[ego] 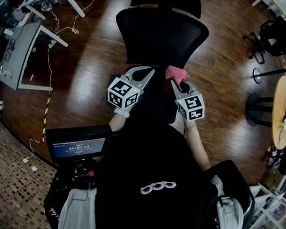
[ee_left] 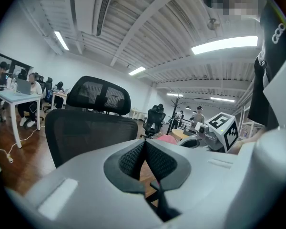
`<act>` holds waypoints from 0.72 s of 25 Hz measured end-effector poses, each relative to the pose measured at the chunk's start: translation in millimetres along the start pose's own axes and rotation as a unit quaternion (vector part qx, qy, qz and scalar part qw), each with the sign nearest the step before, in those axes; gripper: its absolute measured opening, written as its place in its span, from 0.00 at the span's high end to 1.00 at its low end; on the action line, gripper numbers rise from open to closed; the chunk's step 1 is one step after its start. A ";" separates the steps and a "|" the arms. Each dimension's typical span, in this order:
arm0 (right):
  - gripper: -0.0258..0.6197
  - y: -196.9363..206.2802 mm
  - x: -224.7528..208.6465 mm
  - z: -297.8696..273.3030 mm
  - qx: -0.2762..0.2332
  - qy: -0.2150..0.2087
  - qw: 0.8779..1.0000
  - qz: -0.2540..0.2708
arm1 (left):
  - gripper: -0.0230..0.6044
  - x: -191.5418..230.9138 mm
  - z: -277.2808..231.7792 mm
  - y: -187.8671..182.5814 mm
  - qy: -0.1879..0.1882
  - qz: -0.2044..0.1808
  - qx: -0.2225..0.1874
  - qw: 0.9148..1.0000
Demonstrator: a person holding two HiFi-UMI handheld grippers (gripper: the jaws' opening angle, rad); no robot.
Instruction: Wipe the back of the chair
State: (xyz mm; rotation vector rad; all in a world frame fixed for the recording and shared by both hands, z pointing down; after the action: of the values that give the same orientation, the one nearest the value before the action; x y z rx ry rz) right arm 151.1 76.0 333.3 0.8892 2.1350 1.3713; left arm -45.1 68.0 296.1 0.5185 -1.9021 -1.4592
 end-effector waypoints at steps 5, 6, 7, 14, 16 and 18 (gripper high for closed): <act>0.90 -1.6 2.4 3.7 -0.003 -0.002 1.000 -0.006 | 0.98 -3.8 2.4 -0.7 -0.002 0.000 0.003 1.000; 0.90 -1.9 2.8 4.9 -0.004 -0.003 1.000 -0.009 | 0.98 -5.0 2.9 -1.3 -0.003 0.001 0.004 1.000; 0.90 -2.1 3.2 5.6 -0.004 -0.003 1.000 -0.012 | 0.98 -5.6 3.2 -1.6 -0.003 0.001 0.004 1.000; 0.90 1.4 4.6 3.8 -0.005 -0.007 1.000 -0.017 | 0.98 -5.4 2.7 0.3 -0.003 0.002 0.005 1.000; 0.90 4.6 4.9 1.6 -0.004 -0.007 1.000 -0.022 | 0.98 -3.6 3.3 3.4 -0.002 0.003 0.007 1.000; 0.90 7.4 5.3 2.0 -0.003 -0.007 1.000 -0.024 | 0.98 -3.7 4.8 6.7 -0.003 0.005 0.009 1.000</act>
State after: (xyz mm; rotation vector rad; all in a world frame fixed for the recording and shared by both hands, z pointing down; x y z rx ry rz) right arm 150.8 83.3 339.0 0.8360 2.1271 1.3435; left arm -45.4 75.7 300.8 0.5130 -1.9225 -1.4406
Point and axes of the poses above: the fingertips, and each gripper's own axes: z backward along the fingers, x to its left, y out of its underside, the point moved 8 cm from there along z, backward along the fingers, and after that the axes turned 5 degrees about -x, right-handed, at the moved point
